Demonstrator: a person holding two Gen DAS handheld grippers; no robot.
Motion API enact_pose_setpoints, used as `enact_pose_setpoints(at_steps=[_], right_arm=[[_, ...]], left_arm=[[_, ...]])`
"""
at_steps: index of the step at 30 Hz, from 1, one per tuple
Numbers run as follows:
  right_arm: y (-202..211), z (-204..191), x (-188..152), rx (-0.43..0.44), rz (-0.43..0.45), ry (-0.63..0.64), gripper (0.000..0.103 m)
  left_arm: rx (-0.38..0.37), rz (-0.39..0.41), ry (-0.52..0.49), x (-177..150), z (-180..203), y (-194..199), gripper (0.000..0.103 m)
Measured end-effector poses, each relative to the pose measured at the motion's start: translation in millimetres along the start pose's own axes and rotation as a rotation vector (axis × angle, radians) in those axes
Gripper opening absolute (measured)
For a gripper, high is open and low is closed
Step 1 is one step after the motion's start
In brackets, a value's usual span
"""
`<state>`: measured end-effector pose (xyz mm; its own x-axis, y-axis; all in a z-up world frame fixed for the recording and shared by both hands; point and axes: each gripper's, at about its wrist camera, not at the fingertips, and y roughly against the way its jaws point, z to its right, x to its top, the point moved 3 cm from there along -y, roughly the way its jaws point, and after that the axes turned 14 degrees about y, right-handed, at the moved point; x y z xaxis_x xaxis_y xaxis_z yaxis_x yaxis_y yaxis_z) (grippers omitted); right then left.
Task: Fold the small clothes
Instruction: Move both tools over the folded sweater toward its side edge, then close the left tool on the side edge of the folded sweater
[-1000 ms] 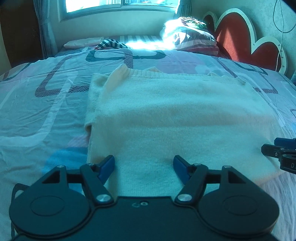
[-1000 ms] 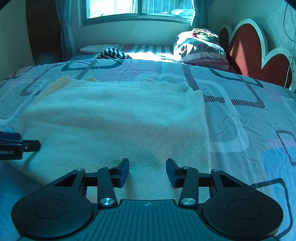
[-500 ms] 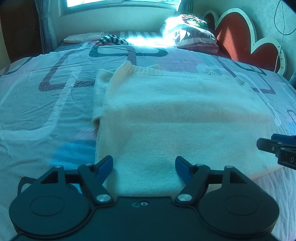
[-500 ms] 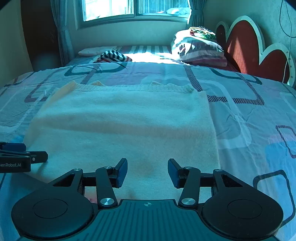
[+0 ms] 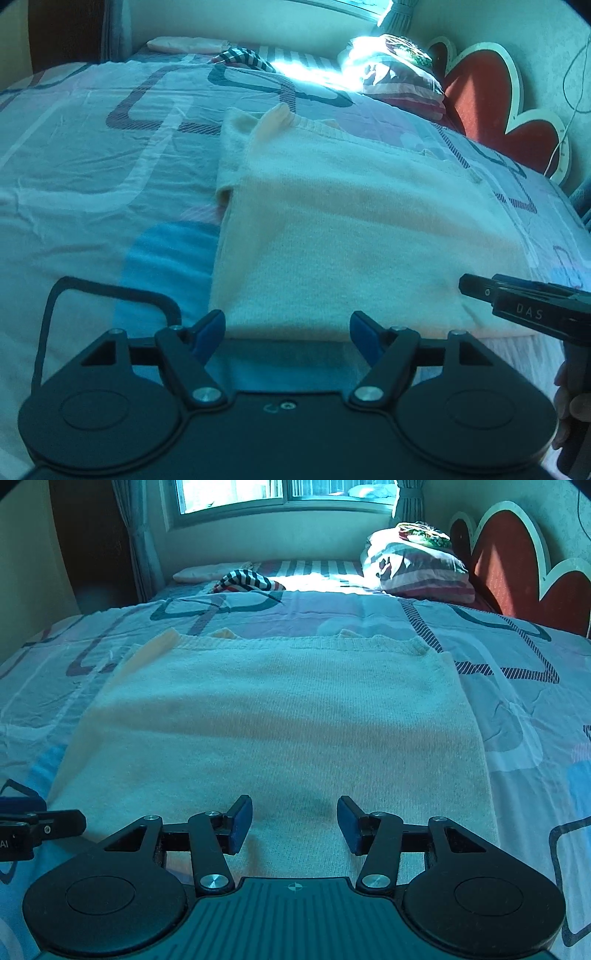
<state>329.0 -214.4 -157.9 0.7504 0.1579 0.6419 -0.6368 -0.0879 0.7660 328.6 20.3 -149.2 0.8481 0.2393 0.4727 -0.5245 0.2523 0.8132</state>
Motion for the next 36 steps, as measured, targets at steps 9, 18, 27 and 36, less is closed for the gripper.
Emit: enact_pose_setpoints(at_steps=[9, 18, 27, 36], right_arm=[[1.1, -7.1, 1.0, 0.029, 0.012, -0.012, 0.053], [-10.7, -9.3, 12.9, 0.016, 0.033, -0.022, 0.053], [-34.8, -8.7, 44.7, -0.036, 0.067, -0.024, 0.053], [-66.7, -24.2, 38.6, -0.108, 0.009, 0.1, 0.059]], left_arm=[[-0.182, -0.117, 0.306, -5.9, -27.4, -12.3, 0.069], [-0.336, -0.007, 0.521, 18.2, -34.8, -49.5, 0.069], [-0.342, 0.106, 0.556, 31.1, -29.8, -72.8, 0.023], [-0.332, 0.127, 0.546, 32.2, -37.9, -64.4, 0.006]])
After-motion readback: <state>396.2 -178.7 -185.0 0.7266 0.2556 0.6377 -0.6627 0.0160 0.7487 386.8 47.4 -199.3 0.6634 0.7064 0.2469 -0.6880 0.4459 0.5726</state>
